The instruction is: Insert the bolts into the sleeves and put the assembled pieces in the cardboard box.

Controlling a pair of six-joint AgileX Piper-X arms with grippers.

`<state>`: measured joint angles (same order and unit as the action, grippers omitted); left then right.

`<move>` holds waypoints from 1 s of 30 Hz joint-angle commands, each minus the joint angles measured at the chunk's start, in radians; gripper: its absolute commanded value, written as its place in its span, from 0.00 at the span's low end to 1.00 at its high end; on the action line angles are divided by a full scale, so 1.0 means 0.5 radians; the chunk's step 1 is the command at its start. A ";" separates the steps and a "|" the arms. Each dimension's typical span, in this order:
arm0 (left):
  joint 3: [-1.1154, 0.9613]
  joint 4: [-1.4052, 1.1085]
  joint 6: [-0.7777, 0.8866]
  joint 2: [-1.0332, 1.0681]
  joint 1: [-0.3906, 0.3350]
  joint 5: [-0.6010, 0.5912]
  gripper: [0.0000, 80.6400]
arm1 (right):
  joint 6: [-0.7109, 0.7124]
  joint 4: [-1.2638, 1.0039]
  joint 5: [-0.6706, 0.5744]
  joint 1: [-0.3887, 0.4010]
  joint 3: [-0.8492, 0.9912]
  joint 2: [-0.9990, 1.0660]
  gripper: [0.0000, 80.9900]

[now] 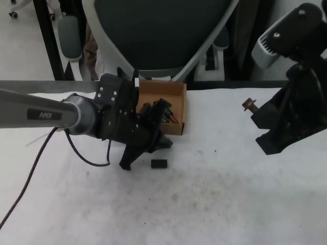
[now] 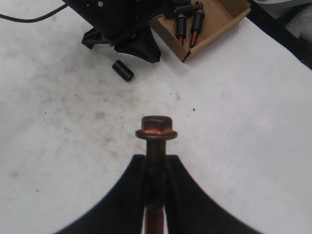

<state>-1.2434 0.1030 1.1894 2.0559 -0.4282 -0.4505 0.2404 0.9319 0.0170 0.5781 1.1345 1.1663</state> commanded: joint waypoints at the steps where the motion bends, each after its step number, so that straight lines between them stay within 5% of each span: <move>1: -0.021 -0.023 -0.326 -0.157 0.021 0.000 0.01 | -0.027 -0.003 0.000 -0.003 0.005 -0.027 0.00; 5: -0.021 0.094 -0.997 -0.361 0.038 -0.291 0.01 | -0.032 -0.003 0.000 -0.003 0.005 -0.026 0.00; 16: -0.017 1.176 -2.843 -1.012 0.038 -0.300 0.01 | -0.061 -0.011 -0.224 -0.003 -0.073 -0.164 0.00; 26: -0.017 1.559 -3.532 -1.068 -0.111 0.094 0.00 | -0.357 -0.378 -0.412 -0.003 -0.735 -0.850 0.00; 30: -0.017 1.432 -3.769 -1.058 -0.250 0.277 0.14 | -0.496 -0.333 -0.478 -0.003 -0.939 -1.155 0.00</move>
<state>-1.2434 0.8664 -0.6021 1.5271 -0.5053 -0.3906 0.0839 0.7694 -0.1735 0.5781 0.7853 0.7380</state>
